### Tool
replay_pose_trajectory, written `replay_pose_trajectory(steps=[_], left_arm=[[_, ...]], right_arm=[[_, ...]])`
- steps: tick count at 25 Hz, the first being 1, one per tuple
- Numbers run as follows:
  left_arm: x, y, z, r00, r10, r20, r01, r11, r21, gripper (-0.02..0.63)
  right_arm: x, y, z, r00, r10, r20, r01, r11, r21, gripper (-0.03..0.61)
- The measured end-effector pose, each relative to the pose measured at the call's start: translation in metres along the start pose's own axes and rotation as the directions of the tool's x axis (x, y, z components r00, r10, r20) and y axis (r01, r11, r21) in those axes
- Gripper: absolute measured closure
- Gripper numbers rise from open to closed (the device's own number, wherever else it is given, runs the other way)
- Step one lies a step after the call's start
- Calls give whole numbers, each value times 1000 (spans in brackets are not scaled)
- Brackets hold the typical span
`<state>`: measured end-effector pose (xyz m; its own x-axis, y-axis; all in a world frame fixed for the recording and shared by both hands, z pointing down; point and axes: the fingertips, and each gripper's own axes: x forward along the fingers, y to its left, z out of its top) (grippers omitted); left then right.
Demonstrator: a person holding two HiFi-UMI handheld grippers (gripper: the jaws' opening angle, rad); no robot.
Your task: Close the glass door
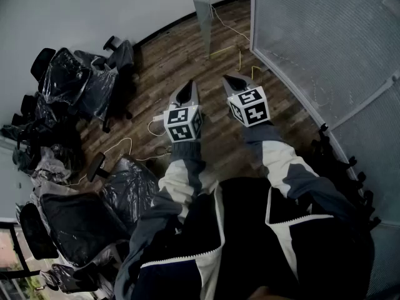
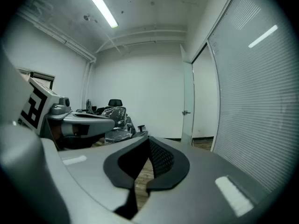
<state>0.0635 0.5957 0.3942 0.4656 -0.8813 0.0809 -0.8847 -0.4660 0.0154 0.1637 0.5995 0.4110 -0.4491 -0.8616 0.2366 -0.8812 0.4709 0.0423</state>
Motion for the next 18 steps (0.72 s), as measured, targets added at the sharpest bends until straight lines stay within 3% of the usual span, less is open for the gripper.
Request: replay_pose_trajectory(steps=[18], left_arm=[[1,42,-6,1000,-8,-6,8,1000,-15,611]], right_arm=[[34,30,9,1000,17,19,-18,999,27,574]])
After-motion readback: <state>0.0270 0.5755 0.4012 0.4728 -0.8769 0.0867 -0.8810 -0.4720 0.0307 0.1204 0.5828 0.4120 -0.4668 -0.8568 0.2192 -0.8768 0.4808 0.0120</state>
